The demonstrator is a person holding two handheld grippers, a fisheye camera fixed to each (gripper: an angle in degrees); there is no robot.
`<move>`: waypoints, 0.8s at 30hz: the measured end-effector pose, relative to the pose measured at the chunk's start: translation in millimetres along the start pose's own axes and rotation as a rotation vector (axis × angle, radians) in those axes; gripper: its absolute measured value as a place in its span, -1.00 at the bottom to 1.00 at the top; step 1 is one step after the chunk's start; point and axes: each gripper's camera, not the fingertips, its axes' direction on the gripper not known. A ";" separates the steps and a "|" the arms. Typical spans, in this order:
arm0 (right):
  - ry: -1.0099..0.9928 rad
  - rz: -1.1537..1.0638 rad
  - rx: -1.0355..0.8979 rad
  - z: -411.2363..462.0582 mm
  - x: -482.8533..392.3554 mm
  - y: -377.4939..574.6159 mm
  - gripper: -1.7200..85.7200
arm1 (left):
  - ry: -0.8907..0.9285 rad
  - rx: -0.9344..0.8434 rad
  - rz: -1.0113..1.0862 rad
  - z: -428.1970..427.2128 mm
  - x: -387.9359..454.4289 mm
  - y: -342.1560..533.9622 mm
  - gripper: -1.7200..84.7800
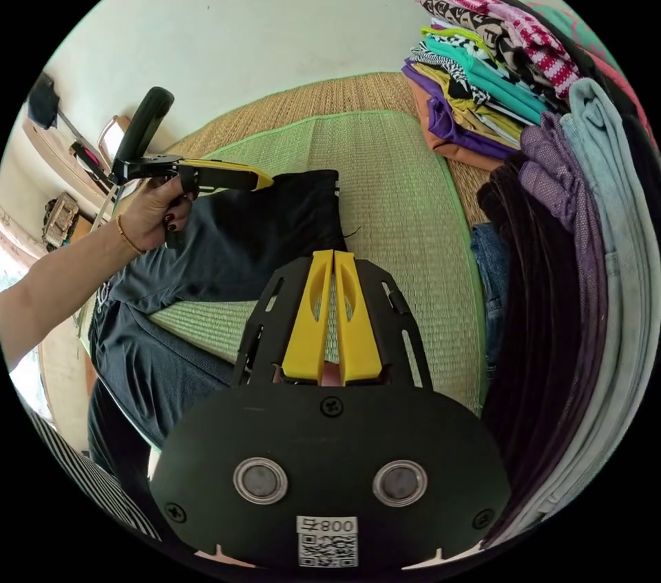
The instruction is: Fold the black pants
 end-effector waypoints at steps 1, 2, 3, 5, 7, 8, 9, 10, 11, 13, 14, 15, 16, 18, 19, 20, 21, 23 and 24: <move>0.006 -0.014 0.026 -13.5 -2.7 -0.8 -0.94 | -0.001 0.042 0.016 -7.8 4.4 1.8 -0.92; 0.008 -0.024 0.060 -28.0 -4.8 -1.9 -0.95 | -0.005 0.083 0.034 -16.3 8.9 2.6 -0.92; 0.011 -0.026 0.080 -35.5 -5.5 -2.6 -0.95 | -0.009 0.103 0.039 -20.4 10.8 2.6 -0.92; 0.003 -0.030 0.144 -60.7 -6.1 -7.5 -0.96 | -0.006 0.180 0.049 -33.1 15.1 -0.8 -0.92; 0.011 -0.031 0.154 -67.4 -5.7 -12.6 -0.95 | -0.028 0.182 0.064 -28.8 17.1 -6.5 -0.90; 0.012 -0.017 0.126 -61.2 -1.8 -16.3 -0.95 | -0.060 0.134 0.060 -17.1 16.8 -11.3 -0.88; 0.008 -0.002 0.105 -56.0 1.7 -17.9 -0.95 | -0.070 0.103 0.055 -10.6 15.9 -13.5 -0.86; 0.006 0.037 0.054 -43.9 10.8 -20.1 -0.94 | -0.086 0.055 0.045 0.2 13.8 -15.4 -0.83; 0.018 0.094 0.000 -34.1 21.7 -20.0 -0.94 | -0.093 0.035 0.017 5.6 11.2 -13.0 -0.81; -0.004 0.123 -0.007 -37.6 31.0 -11.9 -0.92 | -0.016 0.065 -0.002 2.9 11.6 -2.9 -0.79; -0.037 0.114 0.009 -48.2 32.3 -2.3 -0.90 | 0.076 0.081 0.028 0.1 17.7 7.7 -0.78; -0.047 0.112 0.014 -54.2 32.2 4.0 -0.89 | 0.116 0.078 0.048 -0.1 22.6 14.1 -0.78; -0.066 0.103 0.022 -66.8 29.9 20.6 -0.87 | 0.173 0.051 0.087 2.7 35.5 28.3 -0.77; -0.086 0.089 0.015 -82.6 22.4 53.2 -0.83 | 0.226 -0.011 0.152 12.9 59.7 51.1 -0.77; -0.094 0.090 -0.015 -88.5 17.0 76.0 -0.81 | 0.259 -0.063 0.182 22.5 75.5 64.7 -0.76; -0.095 0.098 -0.053 -91.8 11.2 99.5 -0.80 | 0.290 -0.109 0.210 31.2 89.5 75.1 -0.75; -0.095 0.103 -0.068 -92.6 8.2 111.0 -0.80 | 0.289 -0.126 0.224 34.7 95.9 79.3 -0.75; -0.056 0.127 -0.137 -88.8 -1.8 148.8 -0.79 | 0.219 -0.191 0.256 47.1 114.8 88.6 -0.75; -0.042 0.130 -0.148 -86.4 -3.4 155.5 -0.79 | 0.209 -0.206 0.256 49.6 117.6 89.3 -0.76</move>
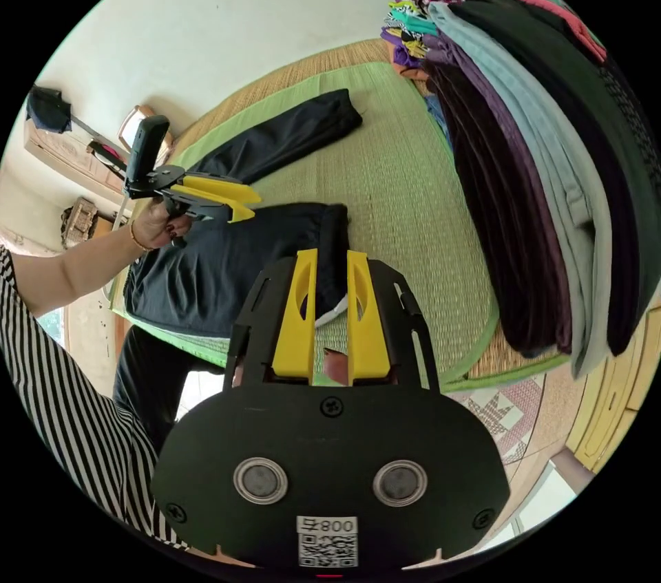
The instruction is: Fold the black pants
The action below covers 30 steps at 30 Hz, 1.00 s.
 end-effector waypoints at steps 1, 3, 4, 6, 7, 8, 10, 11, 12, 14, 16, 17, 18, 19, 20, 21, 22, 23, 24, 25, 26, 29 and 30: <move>0.019 0.006 -0.013 8.0 -0.5 8.3 -0.79 | -0.020 -0.030 -0.004 5.3 3.5 -1.4 -0.77; 0.036 0.002 -0.023 19.0 -0.4 10.9 -0.81 | -0.073 -0.056 -0.018 7.8 7.0 -3.4 -0.82; 0.046 -0.011 -0.019 21.7 -1.2 9.4 -0.82 | -0.087 -0.065 -0.020 5.6 8.8 -5.5 -0.86; 0.053 -0.015 -0.022 23.1 -0.9 6.1 -0.87 | -0.079 -0.073 -0.036 -1.0 10.4 -9.1 -0.89; 0.037 -0.015 0.006 17.2 0.4 6.5 -0.90 | -0.075 -0.040 -0.038 -11.7 13.9 -10.4 -0.90; 0.041 -0.014 0.042 9.7 2.9 8.7 -0.91 | -0.073 0.000 -0.028 -23.2 18.8 -11.6 -0.90; 0.067 -0.001 0.060 8.1 11.4 12.3 -0.92 | -0.077 0.024 -0.025 -32.5 23.6 -14.6 -0.90; 0.063 0.019 0.048 16.4 20.8 13.9 -0.92 | -0.073 0.021 -0.033 -32.1 23.5 -16.6 -0.90; 0.053 0.033 0.039 22.2 25.9 14.5 -0.92 | -0.070 0.012 -0.039 -30.2 22.7 -17.5 -0.89; 0.014 0.096 -0.001 47.2 43.6 15.8 -0.90 | -0.086 -0.062 -0.071 -20.8 17.4 -19.7 -0.86; -0.030 0.151 0.033 51.5 52.7 17.8 -0.89 | -0.055 0.004 -0.101 -38.1 16.3 -15.8 -0.83; -0.015 0.173 0.071 50.5 56.1 19.8 -0.88 | -0.047 0.048 -0.109 -55.1 17.8 -10.3 -0.82; 0.000 0.186 0.086 50.2 57.5 20.5 -0.89 | -0.053 0.068 -0.119 -64.1 18.5 -6.3 -0.82; 0.020 0.194 0.107 50.6 58.1 20.7 -0.89 | -0.060 0.105 -0.137 -82.8 19.6 4.2 -0.82; 0.016 0.180 0.128 52.0 54.5 19.5 -0.90 | -0.066 0.140 -0.162 -101.7 19.6 18.4 -0.81; 0.010 0.167 0.136 53.5 51.1 18.4 -0.90 | -0.075 0.154 -0.179 -110.9 19.4 26.6 -0.82; -0.006 0.121 0.143 60.4 40.0 14.6 -0.91 | -0.112 0.169 -0.218 -127.9 18.4 44.8 -0.82; -0.015 0.064 0.129 73.7 24.9 9.2 -0.92 | -0.168 0.173 -0.275 -142.6 16.7 65.2 -0.82; -0.014 0.034 0.114 82.7 16.5 6.3 -0.92 | -0.194 0.174 -0.310 -149.3 15.3 76.5 -0.82; -0.002 -0.023 0.077 104.6 -0.3 1.1 -0.94 | -0.218 0.170 -0.374 -158.8 11.5 97.6 -0.84; 0.018 -0.068 0.027 130.6 -14.0 -3.1 -0.95 | -0.230 0.140 -0.434 -163.1 5.7 116.4 -0.85; 0.061 -0.101 -0.064 189.2 -27.7 -5.8 -0.96 | -0.204 0.083 -0.552 -165.5 -8.2 149.3 -0.88; 0.056 -0.107 -0.052 192.1 -28.4 -5.0 -0.96 | -0.181 0.109 -0.560 -170.5 -8.3 152.8 -0.88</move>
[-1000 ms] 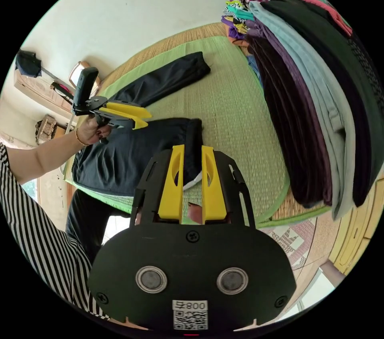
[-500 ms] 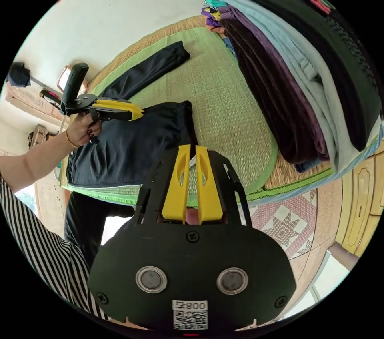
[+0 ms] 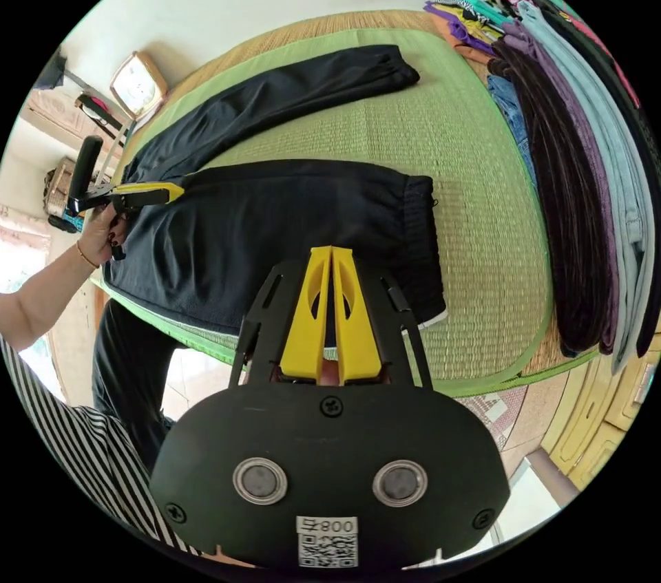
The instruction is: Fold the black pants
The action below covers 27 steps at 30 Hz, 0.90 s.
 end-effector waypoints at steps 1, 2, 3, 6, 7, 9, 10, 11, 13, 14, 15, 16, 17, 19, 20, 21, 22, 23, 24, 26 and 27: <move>0.000 0.003 -0.028 9.4 0.1 -2.0 -0.96 | 0.022 0.021 -0.026 -13.1 -2.3 1.5 -0.89; 0.007 0.022 -0.034 16.6 0.8 -2.4 -0.96 | 0.021 0.068 -0.023 -30.3 -0.4 3.7 -0.89; 0.009 0.023 -0.024 18.5 0.3 -2.0 -0.96 | 0.025 0.097 -0.022 -39.7 0.3 5.6 -0.89; 0.032 0.013 0.013 27.1 -7.8 -5.7 -0.95 | 0.077 0.212 -0.045 -84.6 -8.8 21.4 -0.89; 0.006 0.005 0.041 31.7 -13.5 -11.0 -0.95 | 0.082 0.259 -0.077 -102.9 -19.0 31.6 -0.88; -0.050 -0.040 0.069 44.3 -28.1 -24.3 -0.94 | 0.075 0.320 -0.138 -130.4 -40.5 49.2 -0.86; -0.081 -0.085 0.079 57.1 -41.8 -36.6 -0.93 | 0.058 0.346 -0.186 -147.9 -58.0 60.6 -0.85; -0.098 -0.135 0.077 73.0 -58.7 -51.4 -0.92 | 0.033 0.367 -0.231 -165.6 -76.3 71.0 -0.83; -0.116 -0.216 0.073 99.2 -87.6 -76.4 -0.89 | -0.024 0.373 -0.282 -191.7 -104.2 81.3 -0.80; -0.121 -0.265 0.070 118.5 -107.6 -94.5 -0.87 | -0.070 0.370 -0.312 -208.9 -122.3 84.5 -0.79; -0.126 -0.293 0.065 128.6 -118.0 -103.9 -0.85 | -0.088 0.366 -0.322 -217.0 -131.1 84.8 -0.78; -0.134 -0.350 0.057 149.3 -139.1 -122.5 -0.83 | -0.119 0.341 -0.341 -232.1 -149.2 82.8 -0.77; -0.138 -0.401 0.044 170.1 -159.7 -140.7 -0.83 | -0.151 0.322 -0.355 -246.0 -164.5 79.0 -0.76; -0.132 -0.475 0.027 201.9 -191.7 -167.0 -0.81 | -0.202 0.277 -0.360 -264.4 -183.4 69.7 -0.75; -0.119 -0.520 0.015 223.3 -212.5 -183.2 -0.80 | -0.248 0.250 -0.365 -275.1 -193.2 62.6 -0.74; -0.115 -0.543 0.006 233.8 -222.7 -190.9 -0.79 | -0.261 0.237 -0.363 -279.8 -197.6 58.8 -0.74; -0.105 -0.592 -0.008 254.7 -242.7 -205.1 -0.79 | -0.277 0.211 -0.358 -288.4 -205.5 51.2 -0.74; -0.087 -0.634 -0.025 276.0 -261.0 -218.3 -0.79 | -0.294 0.197 -0.350 -296.5 -211.1 43.7 -0.74; -0.079 -0.654 -0.036 286.7 -269.5 -224.4 -0.79 | -0.302 0.188 -0.344 -299.8 -213.2 39.9 -0.74; -0.039 -0.715 -0.059 326.9 -297.5 -245.1 -0.78 | -0.334 0.130 -0.308 -308.8 -218.3 23.0 -0.73; -0.029 -0.727 -0.066 337.1 -303.2 -249.7 -0.78 | -0.340 0.112 -0.294 -310.0 -218.8 18.7 -0.73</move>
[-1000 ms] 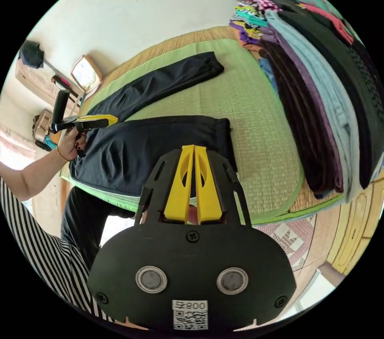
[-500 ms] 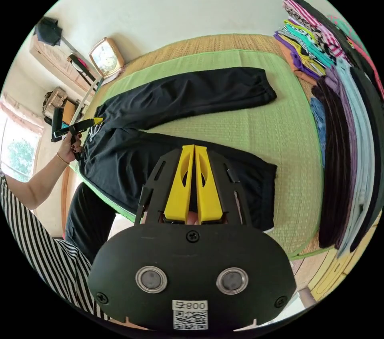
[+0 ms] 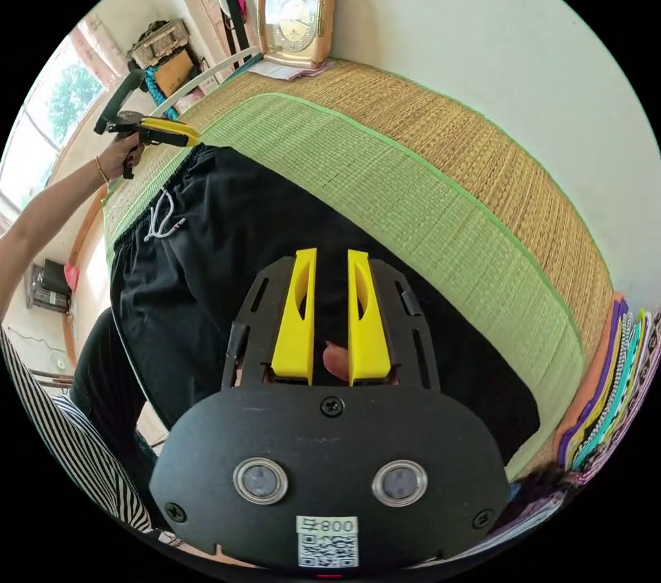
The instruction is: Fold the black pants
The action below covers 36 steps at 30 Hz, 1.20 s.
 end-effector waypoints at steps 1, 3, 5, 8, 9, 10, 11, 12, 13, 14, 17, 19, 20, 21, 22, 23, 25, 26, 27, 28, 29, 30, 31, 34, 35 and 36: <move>0.005 -0.022 -0.028 20.5 -0.8 -14.6 -0.77 | -0.018 -0.032 0.035 -0.8 2.1 -8.5 -0.73; 0.017 -0.058 -0.067 51.1 -3.0 -32.5 -0.77 | -0.045 -0.084 0.095 0.3 7.6 -19.5 -0.73; 0.030 -0.100 -0.126 94.4 -6.8 -48.5 -0.76 | -0.058 -0.186 0.163 8.5 16.0 -29.7 -0.73; 0.025 -0.126 -0.215 148.8 -9.9 -56.4 -0.76 | -0.097 -0.212 0.212 3.5 27.0 -35.2 -0.74; 0.027 -0.132 -0.205 153.6 -10.6 -56.4 -0.76 | -0.097 -0.213 0.216 0.9 28.4 -36.1 -0.75; 0.024 -0.133 -0.204 163.4 -10.9 -57.0 -0.76 | -0.097 -0.214 0.225 -4.6 30.7 -37.0 -0.76; 0.028 -0.138 -0.202 173.8 -12.7 -56.0 -0.77 | -0.088 -0.210 0.237 -10.3 33.6 -37.1 -0.78; 0.036 -0.145 -0.200 178.9 -14.4 -55.0 -0.77 | -0.073 -0.210 0.244 -13.0 35.3 -37.0 -0.79; 0.049 -0.154 -0.199 189.0 -18.2 -53.4 -0.78 | -0.076 -0.208 0.242 -18.1 39.2 -36.7 -0.82; 0.062 -0.165 -0.202 199.0 -22.3 -52.5 -0.79 | -0.085 -0.202 0.249 -23.5 43.9 -36.0 -0.85; 0.057 -0.181 -0.227 222.8 -29.4 -53.5 -0.85 | -0.089 -0.206 0.240 -38.3 51.6 -35.9 -0.88; 0.052 -0.177 -0.244 236.1 -31.1 -54.7 -0.89 | -0.085 -0.199 0.224 -50.5 54.4 -35.9 -0.90; 0.053 -0.169 -0.253 243.2 -31.6 -55.2 -0.91 | -0.087 -0.194 0.216 -59.5 56.7 -35.3 -0.90; 0.056 -0.166 -0.255 246.1 -32.1 -55.1 -0.91 | -0.088 -0.191 0.215 -64.2 58.1 -34.8 -0.90; 0.065 -0.161 -0.258 250.7 -33.3 -54.6 -0.92 | -0.090 -0.185 0.211 -74.0 61.2 -33.7 -0.91; 0.073 -0.152 -0.255 253.3 -34.5 -53.5 -0.93 | -0.096 -0.175 0.208 -84.5 64.8 -32.1 -0.91; 0.081 -0.133 -0.242 253.3 -35.8 -51.2 -0.93 | -0.109 -0.159 0.206 -101.1 71.3 -29.2 -0.91; 0.088 -0.117 -0.232 251.6 -36.6 -49.1 -0.93 | -0.113 -0.143 0.202 -112.7 75.6 -26.7 -0.91; 0.091 -0.111 -0.227 250.4 -37.2 -47.8 -0.94 | -0.113 -0.136 0.199 -118.4 77.6 -25.3 -0.91; 0.099 -0.099 -0.218 247.5 -38.8 -44.7 -0.94 | -0.112 -0.123 0.192 -129.7 81.9 -22.0 -0.92; 0.106 -0.088 -0.213 244.3 -41.3 -40.9 -0.94 | -0.113 -0.110 0.188 -141.0 86.6 -18.0 -0.92; 0.112 -0.084 -0.209 242.4 -43.1 -38.6 -0.94 | -0.114 -0.104 0.186 -146.6 89.1 -15.7 -0.92; 0.123 -0.077 -0.200 238.2 -47.4 -33.4 -0.94 | -0.114 -0.092 0.183 -157.9 94.3 -10.5 -0.92; 0.148 -0.059 -0.173 226.5 -60.9 -16.6 -0.94 | -0.122 -0.057 0.177 -185.9 108.6 7.0 -0.91; 0.154 -0.050 -0.164 221.6 -66.7 -8.4 -0.94 | -0.121 -0.042 0.172 -196.8 114.3 15.7 -0.91; 0.156 -0.045 -0.158 218.9 -69.8 -3.9 -0.94 | -0.122 -0.034 0.172 -202.2 117.3 20.5 -0.91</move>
